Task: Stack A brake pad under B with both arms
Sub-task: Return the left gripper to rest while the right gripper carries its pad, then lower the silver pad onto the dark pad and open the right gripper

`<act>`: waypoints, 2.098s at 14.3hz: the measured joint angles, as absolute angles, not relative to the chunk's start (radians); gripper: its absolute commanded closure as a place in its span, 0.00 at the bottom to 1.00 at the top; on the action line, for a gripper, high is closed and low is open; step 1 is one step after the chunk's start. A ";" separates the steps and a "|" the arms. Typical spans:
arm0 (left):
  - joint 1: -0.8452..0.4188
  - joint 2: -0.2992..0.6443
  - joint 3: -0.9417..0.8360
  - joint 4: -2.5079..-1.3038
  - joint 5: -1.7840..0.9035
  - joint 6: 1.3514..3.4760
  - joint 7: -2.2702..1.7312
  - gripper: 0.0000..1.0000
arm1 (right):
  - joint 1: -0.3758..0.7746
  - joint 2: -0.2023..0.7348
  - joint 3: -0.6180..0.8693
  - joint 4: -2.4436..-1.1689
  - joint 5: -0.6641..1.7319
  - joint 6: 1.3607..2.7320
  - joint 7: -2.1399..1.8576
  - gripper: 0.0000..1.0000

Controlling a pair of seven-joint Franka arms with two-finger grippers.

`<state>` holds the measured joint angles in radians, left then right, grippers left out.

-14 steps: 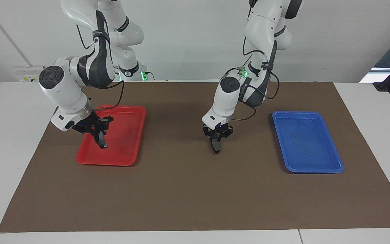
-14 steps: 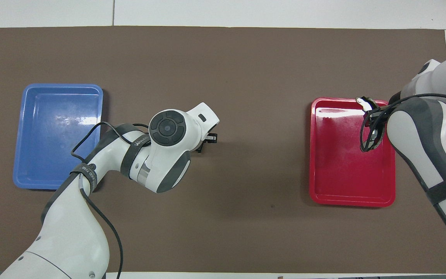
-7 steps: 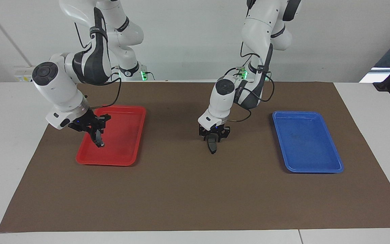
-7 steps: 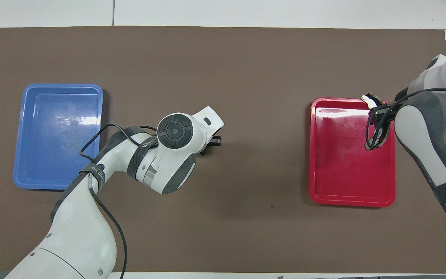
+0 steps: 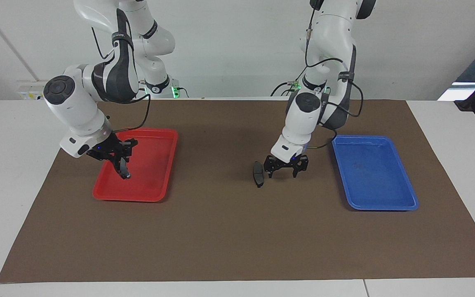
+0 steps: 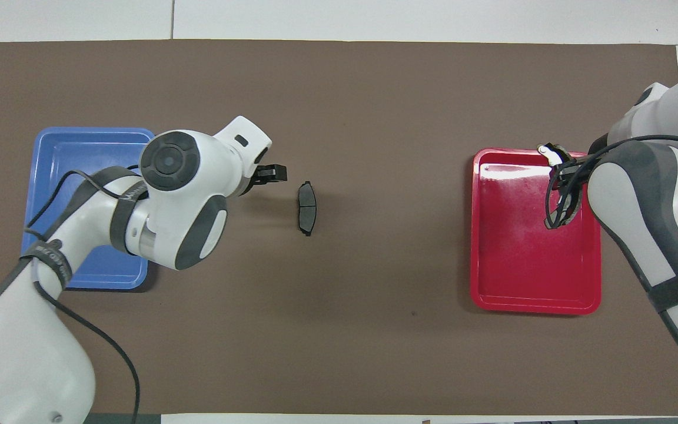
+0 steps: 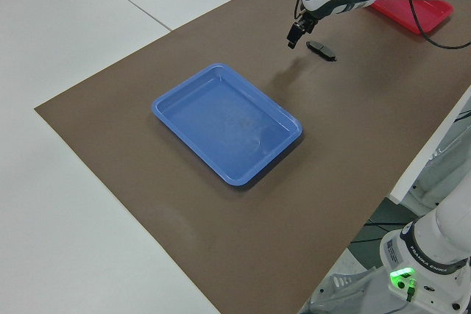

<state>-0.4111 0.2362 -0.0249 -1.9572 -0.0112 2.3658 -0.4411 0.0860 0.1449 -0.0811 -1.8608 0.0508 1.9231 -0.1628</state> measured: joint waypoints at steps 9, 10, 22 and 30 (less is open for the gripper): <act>-0.048 -0.042 -0.019 -1.864 -0.012 1.894 0.008 0.01 | 0.557 0.265 -0.065 -1.734 0.074 2.012 0.421 1.00; -0.033 -0.045 -0.019 -1.811 -0.012 1.818 0.024 0.01 | 0.589 0.306 -0.064 -1.724 0.083 2.046 0.451 1.00; 0.004 -0.044 -0.034 -1.631 -0.013 1.517 0.036 0.00 | 0.708 0.526 -0.063 -1.637 0.172 2.304 0.612 1.00; 0.021 -0.044 -0.027 -1.631 -0.013 1.517 0.036 0.00 | 0.703 0.546 -0.063 -1.658 0.172 2.340 0.529 1.00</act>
